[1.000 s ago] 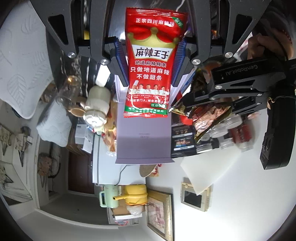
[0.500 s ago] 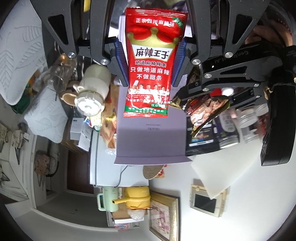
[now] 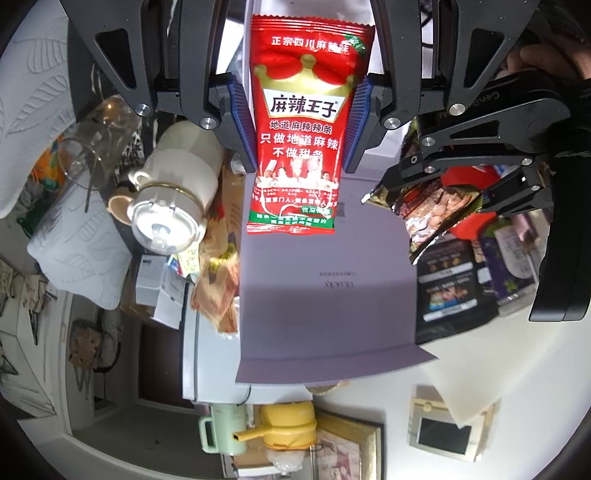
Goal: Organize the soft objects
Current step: 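Lower both held bags into the lavender box and open both tools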
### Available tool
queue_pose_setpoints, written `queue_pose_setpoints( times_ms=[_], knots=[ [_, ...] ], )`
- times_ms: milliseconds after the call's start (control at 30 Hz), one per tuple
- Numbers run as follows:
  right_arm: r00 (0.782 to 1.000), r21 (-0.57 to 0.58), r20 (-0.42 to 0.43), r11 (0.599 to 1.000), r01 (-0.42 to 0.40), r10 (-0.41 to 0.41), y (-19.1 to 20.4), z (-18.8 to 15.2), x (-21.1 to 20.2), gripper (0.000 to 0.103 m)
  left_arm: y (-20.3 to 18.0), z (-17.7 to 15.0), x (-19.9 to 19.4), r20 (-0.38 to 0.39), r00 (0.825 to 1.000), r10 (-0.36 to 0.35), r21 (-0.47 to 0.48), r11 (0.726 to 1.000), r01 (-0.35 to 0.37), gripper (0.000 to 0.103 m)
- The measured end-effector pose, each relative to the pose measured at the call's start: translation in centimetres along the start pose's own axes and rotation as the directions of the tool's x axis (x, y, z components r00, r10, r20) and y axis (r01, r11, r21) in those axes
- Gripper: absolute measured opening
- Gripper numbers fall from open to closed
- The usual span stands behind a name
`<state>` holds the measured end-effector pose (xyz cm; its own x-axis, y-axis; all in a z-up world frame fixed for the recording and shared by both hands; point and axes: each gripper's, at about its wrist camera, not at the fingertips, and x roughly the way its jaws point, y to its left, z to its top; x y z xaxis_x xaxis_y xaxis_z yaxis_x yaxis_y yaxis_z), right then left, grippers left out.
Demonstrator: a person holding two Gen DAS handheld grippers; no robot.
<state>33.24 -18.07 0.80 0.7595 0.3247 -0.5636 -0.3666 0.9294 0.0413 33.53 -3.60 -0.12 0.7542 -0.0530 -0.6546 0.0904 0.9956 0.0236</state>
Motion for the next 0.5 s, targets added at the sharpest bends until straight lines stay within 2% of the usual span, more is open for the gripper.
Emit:
queue_pose_setpoints(
  times_ms=[167, 400, 467, 500],
  knots=[
    [0.999, 0.014, -0.041, 1.000, 0.003, -0.003, -0.6, -0.4, 1.9, 0.045, 0.2, -0.3, 2.2, -0.074, 0.997, -0.003, -0.012, 1.000, 0.002, 0.058],
    [0.995, 0.020, -0.089, 0.999, 0.040, -0.038, -1.2, -1.1, 3.5, 0.047, 0.2, -0.3, 3.9, -0.123, 0.992, 0.019, -0.029, 0.999, -0.023, 0.058],
    [0.994, 0.024, -0.098, 0.999, 0.043, -0.040, -1.3, -1.2, 3.7, 0.050, 0.2, -0.3, 3.9, -0.131, 0.991, 0.026, -0.039, 0.999, -0.031, 0.058],
    [0.994, 0.028, -0.100, 0.999, 0.045, -0.042, -1.4, -1.3, 3.8, 0.055, 0.2, -0.2, 3.9, -0.133, 0.991, 0.026, -0.043, 0.999, -0.032, 0.058]
  ],
)
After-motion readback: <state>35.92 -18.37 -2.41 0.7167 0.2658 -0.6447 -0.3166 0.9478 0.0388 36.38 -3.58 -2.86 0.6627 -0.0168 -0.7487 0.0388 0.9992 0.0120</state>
